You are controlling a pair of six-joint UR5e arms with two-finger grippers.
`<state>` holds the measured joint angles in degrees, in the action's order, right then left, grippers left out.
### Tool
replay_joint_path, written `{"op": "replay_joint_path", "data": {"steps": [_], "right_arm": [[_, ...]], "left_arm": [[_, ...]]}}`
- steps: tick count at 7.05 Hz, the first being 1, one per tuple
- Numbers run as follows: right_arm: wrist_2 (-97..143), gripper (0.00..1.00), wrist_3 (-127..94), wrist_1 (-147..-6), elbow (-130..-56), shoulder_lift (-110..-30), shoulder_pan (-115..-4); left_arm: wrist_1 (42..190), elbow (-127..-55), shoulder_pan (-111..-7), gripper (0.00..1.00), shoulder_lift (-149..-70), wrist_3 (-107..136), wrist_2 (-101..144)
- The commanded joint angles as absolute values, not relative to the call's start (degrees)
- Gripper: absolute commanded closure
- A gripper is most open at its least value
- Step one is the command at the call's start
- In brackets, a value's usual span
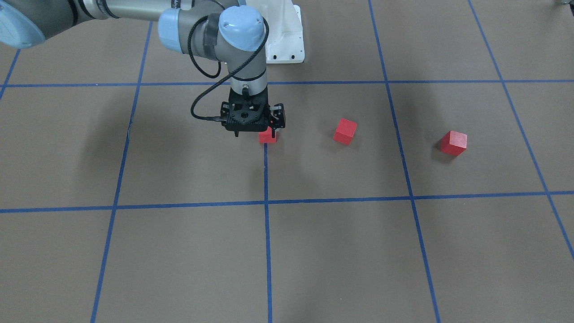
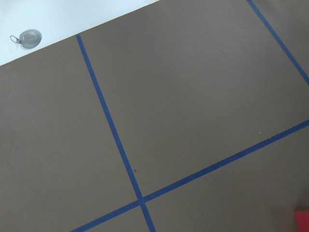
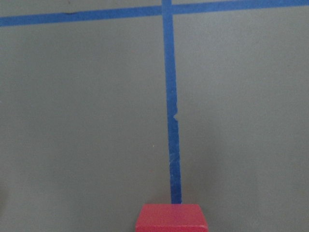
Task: Form red blocks into L shape at center
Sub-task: 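Withdraw the right arm while the left gripper reaches toward the middle red cube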
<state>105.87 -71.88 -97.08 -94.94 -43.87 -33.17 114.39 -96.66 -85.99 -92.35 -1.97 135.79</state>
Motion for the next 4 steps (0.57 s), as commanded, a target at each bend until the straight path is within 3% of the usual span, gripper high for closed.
{"op": "replay_joint_path", "data": {"steps": [1, 4], "right_arm": [[114.75, 0.01, -58.97, -101.69, -102.45, -49.79, -45.55], [124.78, 0.01, -29.54, -101.43, -103.54, -62.18, -63.14]], "left_arm": [[116.09, -101.75, -75.65, 0.0, -94.82, 12.12, 135.62], [124.98, -103.53, -56.94, 0.0, -98.68, 32.23, 128.87]]}}
